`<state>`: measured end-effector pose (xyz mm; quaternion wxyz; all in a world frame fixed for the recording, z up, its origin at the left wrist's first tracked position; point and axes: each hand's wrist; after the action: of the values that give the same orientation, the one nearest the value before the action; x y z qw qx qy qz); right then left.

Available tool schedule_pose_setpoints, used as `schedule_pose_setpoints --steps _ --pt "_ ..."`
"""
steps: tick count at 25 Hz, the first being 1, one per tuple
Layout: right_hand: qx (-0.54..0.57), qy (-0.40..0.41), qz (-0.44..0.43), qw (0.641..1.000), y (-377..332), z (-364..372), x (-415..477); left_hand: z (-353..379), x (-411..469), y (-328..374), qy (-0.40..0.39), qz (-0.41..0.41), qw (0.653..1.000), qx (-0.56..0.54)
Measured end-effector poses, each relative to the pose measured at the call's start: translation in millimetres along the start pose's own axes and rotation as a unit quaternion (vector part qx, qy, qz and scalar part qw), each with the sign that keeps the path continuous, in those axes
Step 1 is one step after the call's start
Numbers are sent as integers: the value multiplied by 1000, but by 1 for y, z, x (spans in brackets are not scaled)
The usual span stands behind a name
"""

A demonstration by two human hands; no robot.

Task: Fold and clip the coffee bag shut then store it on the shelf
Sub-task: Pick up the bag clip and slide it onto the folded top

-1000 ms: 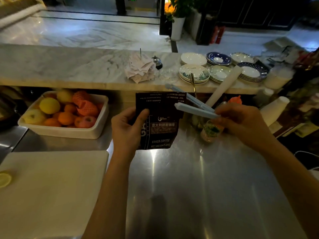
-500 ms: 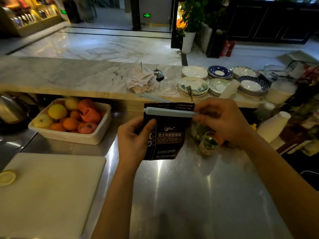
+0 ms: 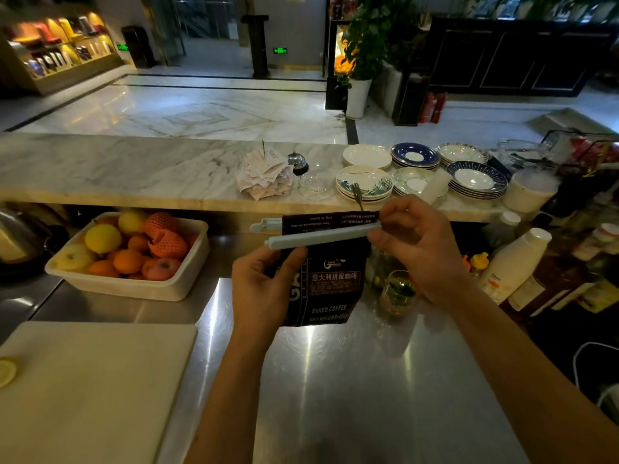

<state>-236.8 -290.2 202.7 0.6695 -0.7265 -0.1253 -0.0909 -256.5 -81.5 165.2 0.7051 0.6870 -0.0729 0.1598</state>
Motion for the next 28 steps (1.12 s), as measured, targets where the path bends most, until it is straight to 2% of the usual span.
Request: schedule_pose_setpoints --steps 3,14,24,28 --pt "75 11 10 997 -4 6 -2 7 3 3 9 4 1000 -27" --pt "146 24 32 988 -7 23 -5 22 9 12 -13 15 1000 -25" --pt "141 77 -11 987 -14 24 -2 30 12 20 -40 -4 999 -31" --pt "138 86 -14 987 -10 25 -2 33 13 23 -29 -7 997 -74"
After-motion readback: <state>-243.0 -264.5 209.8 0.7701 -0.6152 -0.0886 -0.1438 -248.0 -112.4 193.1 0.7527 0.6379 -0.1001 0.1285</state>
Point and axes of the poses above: each hand's wrist, its own x-axis towards the middle knuckle, its own z-axis out of the palm, y = z × x
